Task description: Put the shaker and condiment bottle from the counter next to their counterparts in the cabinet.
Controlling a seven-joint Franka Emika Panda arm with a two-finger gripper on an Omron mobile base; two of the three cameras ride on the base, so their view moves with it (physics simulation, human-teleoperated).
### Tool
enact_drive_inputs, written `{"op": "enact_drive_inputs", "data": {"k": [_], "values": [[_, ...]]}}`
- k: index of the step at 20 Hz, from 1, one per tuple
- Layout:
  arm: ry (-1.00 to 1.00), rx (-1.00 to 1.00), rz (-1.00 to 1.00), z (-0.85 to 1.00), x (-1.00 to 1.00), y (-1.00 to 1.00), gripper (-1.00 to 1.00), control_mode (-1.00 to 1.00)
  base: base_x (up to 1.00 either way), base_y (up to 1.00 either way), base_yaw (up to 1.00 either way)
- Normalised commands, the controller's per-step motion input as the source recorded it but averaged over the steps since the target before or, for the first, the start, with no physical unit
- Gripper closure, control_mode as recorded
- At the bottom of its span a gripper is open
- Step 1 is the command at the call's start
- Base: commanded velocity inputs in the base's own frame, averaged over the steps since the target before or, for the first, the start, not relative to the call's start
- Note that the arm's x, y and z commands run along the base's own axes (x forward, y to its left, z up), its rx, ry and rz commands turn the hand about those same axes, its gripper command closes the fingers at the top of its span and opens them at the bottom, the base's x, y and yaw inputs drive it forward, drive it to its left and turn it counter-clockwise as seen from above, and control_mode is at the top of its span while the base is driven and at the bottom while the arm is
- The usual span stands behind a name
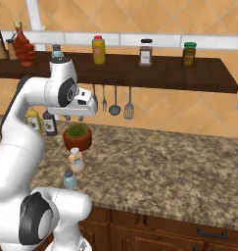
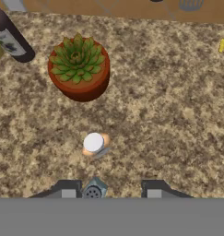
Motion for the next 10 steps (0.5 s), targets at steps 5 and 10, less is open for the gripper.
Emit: {"op": "enact_drive_inputs", "data": {"k": [5, 10], "values": [[0.00, -0.04, 0.00, -0.13, -0.07, 0.00, -1.00, -1.00, 0.00, 0.00, 0.00], [0.04, 0.00, -0.03, -0.09, -0.37, -0.13, -1.00, -1.00, 0.00, 0.00, 0.00]]}}
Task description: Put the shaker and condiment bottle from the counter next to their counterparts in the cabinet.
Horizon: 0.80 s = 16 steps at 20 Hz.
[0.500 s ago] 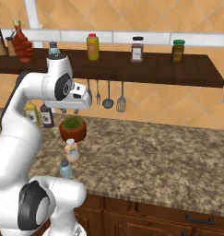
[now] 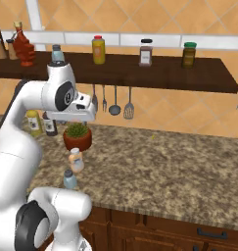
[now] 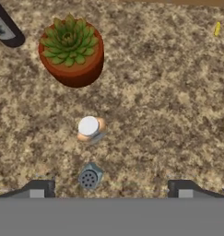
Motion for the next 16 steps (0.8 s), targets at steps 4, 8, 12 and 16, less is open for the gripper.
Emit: {"op": "enact_drive_inputs", "data": {"k": [4, 8, 12, 16], "values": [[-0.31, 0.25, 0.10, -0.27, -0.92, -0.94, -1.00, -1.00, 0.00, 0.00, 0.00], [-0.44, 0.21, 0.37, -0.18, -0.78, -0.96, -1.00, -1.00, 0.00, 0.00, 0.00], [-0.24, 0.13, 0.79, -0.38, -0.25, -0.46, -1.00, -1.00, 0.00, 0.00, 0.00], [-0.24, 0.09, 0.91, -0.41, -0.05, -0.25, -1.00, -1.00, 0.00, 0.00, 0.00]]}}
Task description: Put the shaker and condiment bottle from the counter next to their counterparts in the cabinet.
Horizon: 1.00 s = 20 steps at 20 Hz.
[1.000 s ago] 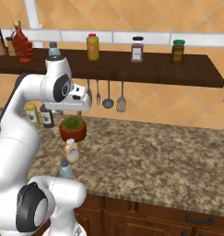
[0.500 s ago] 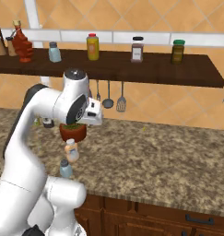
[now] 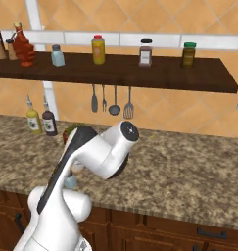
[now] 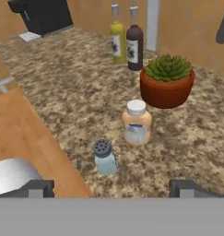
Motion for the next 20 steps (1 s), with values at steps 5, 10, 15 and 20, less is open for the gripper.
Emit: {"op": "enact_drive_inputs", "data": {"k": [5, 10, 15, 20], "values": [[-0.68, 0.17, 0.78, -0.02, 0.04, -0.43, -1.00, -1.00, 0.00, 0.00, 0.00], [-0.08, 0.01, 0.04, 0.00, -0.10, 0.00, -1.00, -1.00, 0.00, 0.00, 0.00], [-0.25, 0.03, 0.00, 0.00, 0.28, 0.13, -1.00, -1.00, 0.00, 0.00, 0.00], [-0.09, 0.01, 0.06, -0.35, 0.51, 0.01, -1.00, -1.00, 0.00, 0.00, 0.00]]}}
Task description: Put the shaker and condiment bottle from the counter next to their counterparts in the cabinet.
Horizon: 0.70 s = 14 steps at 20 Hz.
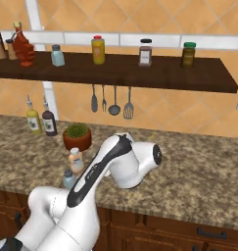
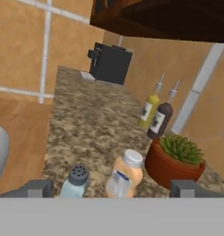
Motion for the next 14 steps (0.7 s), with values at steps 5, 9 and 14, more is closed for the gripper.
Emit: {"op": "enact_drive_inputs", "data": {"k": [5, 9, 14], "values": [[-0.07, 0.00, 0.28, -0.85, 0.54, -0.03, -1.00, -1.00, 0.00, 0.00, 0.00], [0.00, 0.00, 0.12, -0.21, 0.16, 0.00, -1.00, -1.00, 0.00, 0.00, 0.00], [0.04, 0.00, 0.00, -0.49, 0.76, 0.05, -1.00, -1.00, 0.00, 0.00, 0.00]]}}
